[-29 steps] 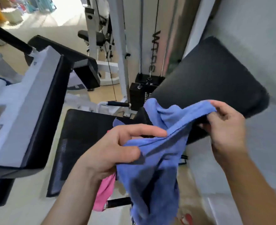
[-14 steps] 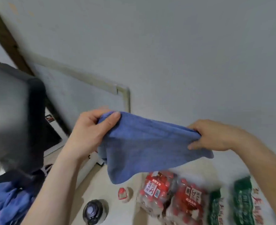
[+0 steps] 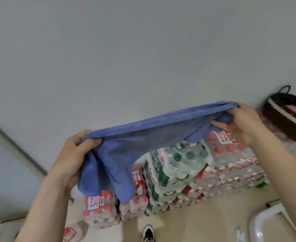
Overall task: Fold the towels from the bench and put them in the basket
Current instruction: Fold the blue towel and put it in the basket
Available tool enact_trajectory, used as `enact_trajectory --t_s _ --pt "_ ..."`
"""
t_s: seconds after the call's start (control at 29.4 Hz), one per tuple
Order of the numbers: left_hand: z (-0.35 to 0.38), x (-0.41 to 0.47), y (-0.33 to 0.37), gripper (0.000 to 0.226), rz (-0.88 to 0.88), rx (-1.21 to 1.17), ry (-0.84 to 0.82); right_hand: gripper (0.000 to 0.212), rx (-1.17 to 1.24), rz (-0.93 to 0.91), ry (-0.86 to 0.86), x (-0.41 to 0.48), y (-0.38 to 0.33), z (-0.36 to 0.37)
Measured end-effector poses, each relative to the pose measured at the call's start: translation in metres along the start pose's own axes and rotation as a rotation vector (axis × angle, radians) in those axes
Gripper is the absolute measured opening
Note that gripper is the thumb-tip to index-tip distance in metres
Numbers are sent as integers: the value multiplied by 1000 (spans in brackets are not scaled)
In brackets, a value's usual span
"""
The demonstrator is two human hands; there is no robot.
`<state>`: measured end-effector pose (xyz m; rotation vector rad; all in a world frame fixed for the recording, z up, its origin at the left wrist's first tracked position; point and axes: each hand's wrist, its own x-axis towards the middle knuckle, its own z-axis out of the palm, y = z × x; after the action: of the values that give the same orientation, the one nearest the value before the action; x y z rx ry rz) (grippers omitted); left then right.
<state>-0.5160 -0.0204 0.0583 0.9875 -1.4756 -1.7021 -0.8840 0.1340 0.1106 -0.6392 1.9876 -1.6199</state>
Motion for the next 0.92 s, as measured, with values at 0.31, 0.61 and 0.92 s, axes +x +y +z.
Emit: enact_trajectory --t_s 0.31,0.61,0.92 --pt "120 62 -7 8 88 487 19 12 -247 77 79 70 9 -100" --pt "250 133 35 33 482 673 538 16 -529 -499 231 207 -2 -183" --pt "298 128 -47 33 225 992 64 11 -696 -361 91 236 121 -235"
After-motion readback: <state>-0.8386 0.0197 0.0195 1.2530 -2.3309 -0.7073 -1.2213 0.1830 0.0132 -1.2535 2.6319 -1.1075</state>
